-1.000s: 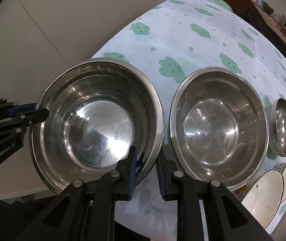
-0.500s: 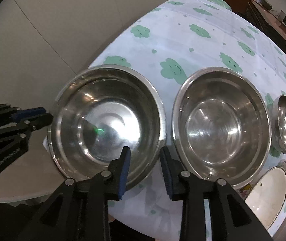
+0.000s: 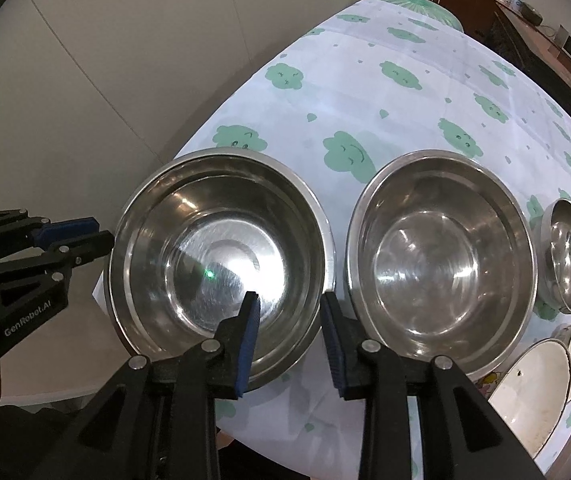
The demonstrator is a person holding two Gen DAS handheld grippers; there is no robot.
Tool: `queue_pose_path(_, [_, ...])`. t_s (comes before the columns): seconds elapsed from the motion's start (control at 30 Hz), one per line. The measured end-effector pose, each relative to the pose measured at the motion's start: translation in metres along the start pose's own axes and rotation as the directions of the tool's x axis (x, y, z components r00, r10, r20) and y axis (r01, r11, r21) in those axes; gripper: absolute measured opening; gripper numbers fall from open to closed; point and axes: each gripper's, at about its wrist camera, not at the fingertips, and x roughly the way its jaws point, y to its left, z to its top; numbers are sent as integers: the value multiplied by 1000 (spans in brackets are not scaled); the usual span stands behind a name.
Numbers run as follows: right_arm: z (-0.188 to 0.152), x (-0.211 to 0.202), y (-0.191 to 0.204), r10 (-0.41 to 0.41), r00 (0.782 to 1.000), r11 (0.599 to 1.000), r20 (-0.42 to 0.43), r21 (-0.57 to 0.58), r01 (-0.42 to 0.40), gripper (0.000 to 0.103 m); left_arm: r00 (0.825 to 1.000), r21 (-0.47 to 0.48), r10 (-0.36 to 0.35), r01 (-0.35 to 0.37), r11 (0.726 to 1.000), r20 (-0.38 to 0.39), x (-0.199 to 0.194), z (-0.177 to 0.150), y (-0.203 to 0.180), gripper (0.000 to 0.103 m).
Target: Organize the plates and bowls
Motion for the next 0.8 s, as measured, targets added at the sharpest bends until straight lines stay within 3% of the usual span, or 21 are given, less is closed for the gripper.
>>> queue_pose_path(0.1, [0, -2, -2, -1, 1000, 1000, 8, 7, 1, 34, 1000, 5, 2, -2, 1000, 9, -2, 3, -2, 40])
queue_pose_path(0.33, [1, -11, -10, 3, 999, 1000, 36, 26, -4, 34, 1000, 24, 2, -2, 1000, 24, -5, 13, -9, 45])
queue_pose_path(0.7, [4, -18, -32, -16, 998, 998, 63, 67, 11, 34, 999, 68, 0, -2, 998, 40, -7, 28, -24, 61])
queue_pose_path(0.8, [3, -19, -40, -21, 997, 996, 68, 86, 15, 44, 999, 79, -4, 1, 997, 42, -7, 33, -30, 61])
